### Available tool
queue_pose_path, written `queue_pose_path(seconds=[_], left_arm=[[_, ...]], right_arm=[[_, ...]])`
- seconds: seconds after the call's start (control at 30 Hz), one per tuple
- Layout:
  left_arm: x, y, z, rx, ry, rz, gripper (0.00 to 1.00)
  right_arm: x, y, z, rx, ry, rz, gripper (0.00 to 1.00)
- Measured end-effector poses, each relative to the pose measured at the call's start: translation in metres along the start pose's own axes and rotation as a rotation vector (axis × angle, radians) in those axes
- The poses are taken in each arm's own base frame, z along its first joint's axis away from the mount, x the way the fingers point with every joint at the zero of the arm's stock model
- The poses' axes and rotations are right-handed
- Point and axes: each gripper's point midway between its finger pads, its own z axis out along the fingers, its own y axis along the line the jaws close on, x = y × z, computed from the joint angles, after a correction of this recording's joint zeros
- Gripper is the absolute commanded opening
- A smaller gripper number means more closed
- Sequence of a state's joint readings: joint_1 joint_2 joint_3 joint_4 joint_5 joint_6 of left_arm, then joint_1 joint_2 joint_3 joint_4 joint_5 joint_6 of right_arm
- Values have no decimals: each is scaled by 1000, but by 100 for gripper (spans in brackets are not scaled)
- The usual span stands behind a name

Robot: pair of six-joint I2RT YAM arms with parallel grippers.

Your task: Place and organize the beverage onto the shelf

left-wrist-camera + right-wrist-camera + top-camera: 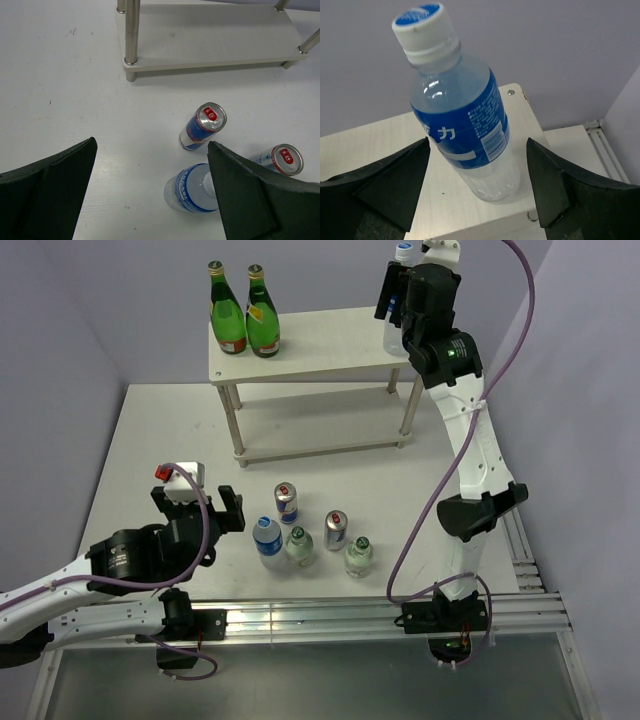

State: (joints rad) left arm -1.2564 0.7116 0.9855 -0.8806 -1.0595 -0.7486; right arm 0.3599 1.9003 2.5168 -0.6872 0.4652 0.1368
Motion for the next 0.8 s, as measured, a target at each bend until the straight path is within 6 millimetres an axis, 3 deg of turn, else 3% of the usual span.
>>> queue_pose_path(seconds=[0.63, 0.73, 0.8], left_arm=[[4, -2, 2, -7, 8, 23, 99], [4, -2, 3, -8, 9, 25, 99], [4, -2, 3, -9, 9, 26, 99]], right_arm=[[72, 2, 32, 33, 125, -44, 80], [78, 2, 31, 35, 139, -41, 100], [81, 2, 29, 28, 145, -42, 100]])
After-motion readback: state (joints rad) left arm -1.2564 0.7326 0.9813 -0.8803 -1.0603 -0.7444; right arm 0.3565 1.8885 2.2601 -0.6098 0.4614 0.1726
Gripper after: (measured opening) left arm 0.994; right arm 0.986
